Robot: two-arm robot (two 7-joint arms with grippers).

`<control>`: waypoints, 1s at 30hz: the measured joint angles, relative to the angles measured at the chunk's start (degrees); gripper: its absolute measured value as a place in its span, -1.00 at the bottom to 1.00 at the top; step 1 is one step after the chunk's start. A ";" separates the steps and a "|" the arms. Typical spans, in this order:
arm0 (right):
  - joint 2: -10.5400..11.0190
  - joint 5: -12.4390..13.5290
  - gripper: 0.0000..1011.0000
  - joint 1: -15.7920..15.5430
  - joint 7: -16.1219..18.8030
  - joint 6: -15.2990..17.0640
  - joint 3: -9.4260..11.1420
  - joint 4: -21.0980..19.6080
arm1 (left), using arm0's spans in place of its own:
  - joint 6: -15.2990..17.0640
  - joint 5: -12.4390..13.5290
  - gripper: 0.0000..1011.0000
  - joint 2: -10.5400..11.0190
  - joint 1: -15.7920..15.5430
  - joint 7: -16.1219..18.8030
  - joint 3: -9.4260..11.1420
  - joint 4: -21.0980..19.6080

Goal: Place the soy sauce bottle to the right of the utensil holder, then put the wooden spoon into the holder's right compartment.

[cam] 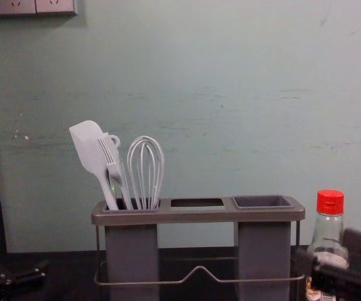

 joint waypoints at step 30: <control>-1.78 -1.75 0.98 -0.27 -0.41 1.01 -1.23 2.85 | 0.00 0.00 0.98 0.00 0.00 0.00 0.00 0.00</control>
